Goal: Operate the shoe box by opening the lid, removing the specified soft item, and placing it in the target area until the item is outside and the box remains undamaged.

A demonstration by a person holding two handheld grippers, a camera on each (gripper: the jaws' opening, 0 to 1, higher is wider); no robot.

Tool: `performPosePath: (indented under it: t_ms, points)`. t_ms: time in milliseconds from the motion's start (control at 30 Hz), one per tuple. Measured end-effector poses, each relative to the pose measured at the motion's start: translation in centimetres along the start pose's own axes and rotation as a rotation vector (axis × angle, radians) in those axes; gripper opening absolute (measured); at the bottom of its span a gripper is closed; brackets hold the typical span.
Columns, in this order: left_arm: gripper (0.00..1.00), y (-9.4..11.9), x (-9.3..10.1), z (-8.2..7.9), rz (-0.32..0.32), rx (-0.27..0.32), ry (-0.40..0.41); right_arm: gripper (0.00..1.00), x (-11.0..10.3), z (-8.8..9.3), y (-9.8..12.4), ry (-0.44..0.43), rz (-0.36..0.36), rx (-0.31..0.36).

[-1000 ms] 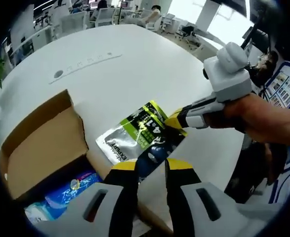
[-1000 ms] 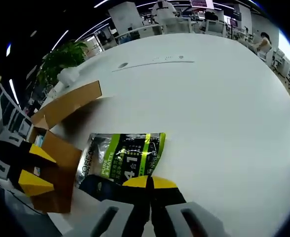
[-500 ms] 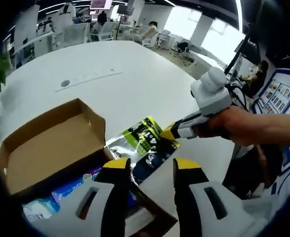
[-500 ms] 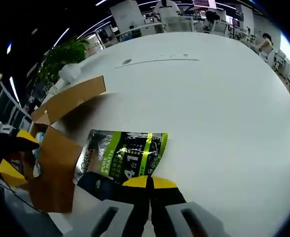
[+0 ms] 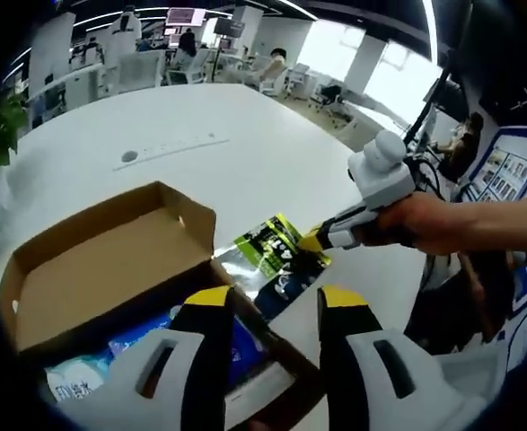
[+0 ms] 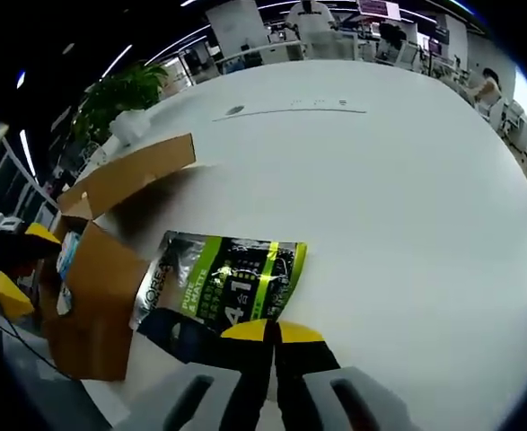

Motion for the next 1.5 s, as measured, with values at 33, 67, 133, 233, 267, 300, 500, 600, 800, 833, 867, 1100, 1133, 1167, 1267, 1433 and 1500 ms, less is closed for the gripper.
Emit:
performPosePath:
  t_ms: [33,67,133,233,267,300,500,600,800,833,867,1100,1133,1167,1267,1433,1500]
  points:
    - [0.35,0.1,-0.1,0.0,-0.006,-0.002,-0.004,0.00,0.1,0.0,0.0,0.000,0.003,0.001]
    - [0.33,0.2,-0.3,0.0,-0.011,-0.001,-0.006,0.00,0.1,0.0,0.2,0.002,0.006,0.001]
    - [0.33,0.4,-0.6,0.0,-0.011,0.001,-0.001,0.00,0.0,0.0,0.4,0.001,0.002,-0.002]
    - [0.33,0.8,-0.9,0.1,-0.015,0.006,-0.002,0.00,0.2,0.0,0.8,0.009,0.005,-0.005]
    - [0.33,0.9,-0.9,0.1,-0.015,0.007,-0.002,0.00,0.2,0.1,0.9,0.008,0.003,-0.006]
    - [0.33,1.1,-1.0,0.1,-0.017,0.011,-0.004,0.00,0.2,0.2,1.0,0.008,0.003,-0.007]
    - [0.35,1.9,-1.6,0.4,-0.013,0.015,-0.036,0.03,-0.9,0.0,2.0,0.038,-0.053,0.015]
    - [0.36,2.5,-2.4,0.6,-0.016,0.021,-0.033,0.10,-1.4,0.0,2.6,0.089,-0.063,0.021]
    - [0.38,4.0,-3.9,1.2,-0.035,0.043,-0.019,0.20,-2.8,-0.4,4.0,0.132,-0.109,0.080]
    - [0.39,4.3,-4.3,1.4,-0.037,0.048,-0.009,0.21,-3.0,-0.5,4.3,0.135,-0.119,0.090]
    - [0.40,4.4,-4.5,1.6,-0.040,0.047,-0.003,0.24,-3.2,-0.5,4.5,0.136,-0.124,0.093]
    - [0.41,6.4,-6.4,3.0,-0.067,0.055,0.036,0.32,-5.1,-0.6,5.4,0.164,-0.150,0.148]
    - [0.41,6.7,-6.8,3.2,-0.073,0.056,0.039,0.33,-5.6,-0.6,5.5,0.169,-0.153,0.152]
    - [0.41,6.9,-7.0,3.3,-0.076,0.057,0.042,0.33,-5.8,-0.6,5.6,0.173,-0.154,0.156]
    - [0.41,7.7,-7.9,3.6,-0.090,0.066,0.053,0.34,-6.7,-0.7,5.8,0.174,-0.163,0.172]
    - [0.41,8.7,-9.2,4.0,-0.108,0.074,0.068,0.36,-8.3,-1.0,6.0,0.204,-0.179,0.185]
    - [0.41,9.1,-9.5,4.1,-0.114,0.078,0.070,0.36,-9.0,-1.0,6.1,0.214,-0.193,0.187]
Point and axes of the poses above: the point that each gripper's makers call its tool centre point, and the gripper's own axes: y roughly backward along the fingers, x roughly to its right, z roughly out of its underside, the point moved 6 cm from there along y, roughly backward along the fingers, and after that the axes turned 12 degrees about -z, right-handed, at the moved point
